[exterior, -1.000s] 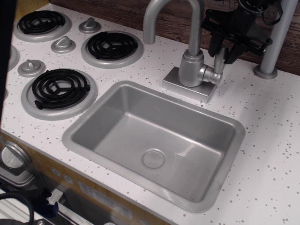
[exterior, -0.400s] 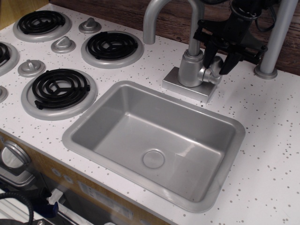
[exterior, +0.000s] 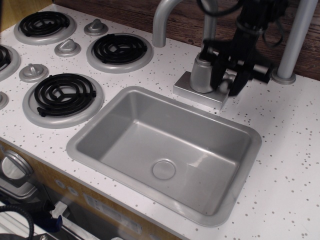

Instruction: Lever vertical to front

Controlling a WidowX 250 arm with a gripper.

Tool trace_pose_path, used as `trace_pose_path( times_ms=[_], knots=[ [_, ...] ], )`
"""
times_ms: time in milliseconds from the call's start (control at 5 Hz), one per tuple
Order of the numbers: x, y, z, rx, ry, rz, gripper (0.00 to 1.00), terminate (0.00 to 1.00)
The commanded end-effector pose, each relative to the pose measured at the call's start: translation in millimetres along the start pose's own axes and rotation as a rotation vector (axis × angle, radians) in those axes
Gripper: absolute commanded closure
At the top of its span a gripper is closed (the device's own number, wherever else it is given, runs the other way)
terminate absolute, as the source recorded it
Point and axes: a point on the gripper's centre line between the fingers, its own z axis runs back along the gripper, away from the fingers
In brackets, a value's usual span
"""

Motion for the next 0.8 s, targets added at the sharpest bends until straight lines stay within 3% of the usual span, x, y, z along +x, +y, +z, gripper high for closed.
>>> trace_pose_path(
  times_ms=[0, 600],
  knots=[
    [14.2, -9.8, -13.2, -0.063, -0.08, -0.031, 1.0, 0.0],
    [5.1, -9.4, 23.4, 0.005, -0.057, 0.01, 1.0, 0.0]
  ],
)
